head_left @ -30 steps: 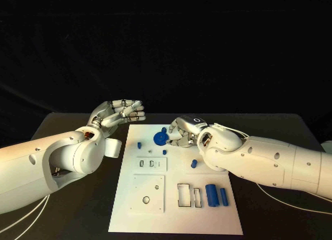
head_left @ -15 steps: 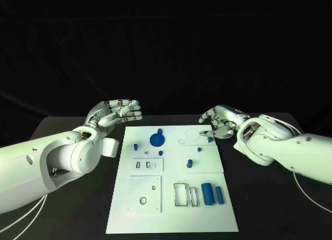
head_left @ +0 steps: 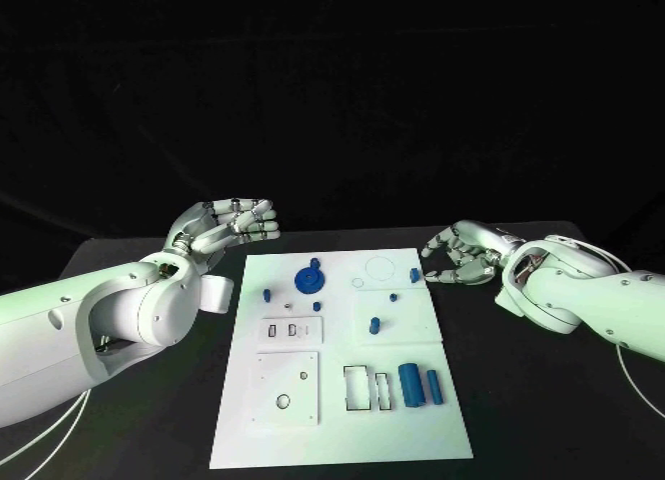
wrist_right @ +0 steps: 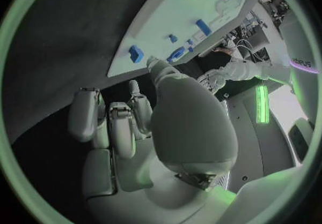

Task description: Assemble the parts on the task board

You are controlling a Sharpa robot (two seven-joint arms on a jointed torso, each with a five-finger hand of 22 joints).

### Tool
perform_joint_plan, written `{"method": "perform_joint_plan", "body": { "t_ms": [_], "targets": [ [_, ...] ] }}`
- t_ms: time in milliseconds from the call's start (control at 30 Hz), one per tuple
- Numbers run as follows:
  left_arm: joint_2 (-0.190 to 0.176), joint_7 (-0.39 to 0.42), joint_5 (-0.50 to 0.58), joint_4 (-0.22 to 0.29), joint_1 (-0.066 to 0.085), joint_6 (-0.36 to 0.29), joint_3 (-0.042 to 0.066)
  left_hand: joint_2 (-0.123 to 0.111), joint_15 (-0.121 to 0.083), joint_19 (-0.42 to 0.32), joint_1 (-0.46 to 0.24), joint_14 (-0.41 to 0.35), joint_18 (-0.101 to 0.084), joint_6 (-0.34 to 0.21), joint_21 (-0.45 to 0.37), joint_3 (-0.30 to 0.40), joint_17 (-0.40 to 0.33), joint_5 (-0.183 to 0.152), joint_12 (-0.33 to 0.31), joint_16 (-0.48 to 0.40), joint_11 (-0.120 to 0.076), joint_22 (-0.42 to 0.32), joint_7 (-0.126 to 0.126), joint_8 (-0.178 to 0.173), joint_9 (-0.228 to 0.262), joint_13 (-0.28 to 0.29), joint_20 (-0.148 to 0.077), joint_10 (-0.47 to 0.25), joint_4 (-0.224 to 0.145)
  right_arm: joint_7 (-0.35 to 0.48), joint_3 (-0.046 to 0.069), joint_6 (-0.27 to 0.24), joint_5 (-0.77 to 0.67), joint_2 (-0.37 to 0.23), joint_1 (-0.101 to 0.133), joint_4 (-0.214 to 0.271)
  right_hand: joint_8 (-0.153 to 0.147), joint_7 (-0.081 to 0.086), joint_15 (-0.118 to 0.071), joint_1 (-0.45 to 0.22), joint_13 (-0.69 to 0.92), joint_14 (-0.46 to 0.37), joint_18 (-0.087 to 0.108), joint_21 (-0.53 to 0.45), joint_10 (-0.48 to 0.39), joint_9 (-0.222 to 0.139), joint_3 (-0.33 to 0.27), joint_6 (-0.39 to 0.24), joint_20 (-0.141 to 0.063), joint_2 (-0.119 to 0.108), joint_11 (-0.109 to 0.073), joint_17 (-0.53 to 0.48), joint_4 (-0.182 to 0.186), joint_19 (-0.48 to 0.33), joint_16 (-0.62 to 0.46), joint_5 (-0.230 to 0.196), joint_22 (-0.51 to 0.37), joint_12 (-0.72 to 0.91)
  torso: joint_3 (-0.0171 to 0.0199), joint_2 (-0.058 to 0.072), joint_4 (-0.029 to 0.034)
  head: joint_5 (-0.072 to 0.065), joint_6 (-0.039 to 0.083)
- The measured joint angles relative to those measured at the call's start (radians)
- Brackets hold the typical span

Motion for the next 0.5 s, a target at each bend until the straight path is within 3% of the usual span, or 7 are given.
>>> {"method": "perform_joint_plan", "body": {
  "t_ms": [267,500],
  "targets": [
    [0.001,0.0,0.0,-0.002,0.0,0.002,0.0,0.0,0.0,0.0,0.0,0.0,0.0,0.0,-0.004,0.0,0.001,0.0,0.0,-0.004,0.0,-0.001,0.0,0.0,0.0,0.0,0.0,0.0,0.0,0.01,-0.001,0.009,0.001,0.038,-0.016,-0.044,0.0,-0.001,0.0,0.009,0.0,0.0,0.0,0.0,0.0,-0.003,0.016,0.001,0.0,0.002,0.0,0.0,-0.015,0.0,0.0,0.038,0.005,0.0,-0.0012,0.002,0.0024,-0.003,0.002],
    [0.0,0.0,0.0,-0.001,-0.001,0.002,0.0,0.0,0.0,0.0,0.0,0.0,0.0,0.0,-0.004,0.0,0.002,0.0,0.0,-0.004,0.0,-0.001,0.0,0.0,0.001,0.0,0.0,0.0,0.0,0.011,-0.002,0.009,0.001,0.067,-0.032,-0.071,0.005,-0.003,0.0,0.02,0.0,0.0,0.0,0.0,0.0,-0.005,0.045,0.01,0.0,0.013,0.0,0.0,-0.017,0.0,0.0,0.046,0.01,0.0,-0.0012,0.003,0.0023,0.0,-0.001]
  ]
}}
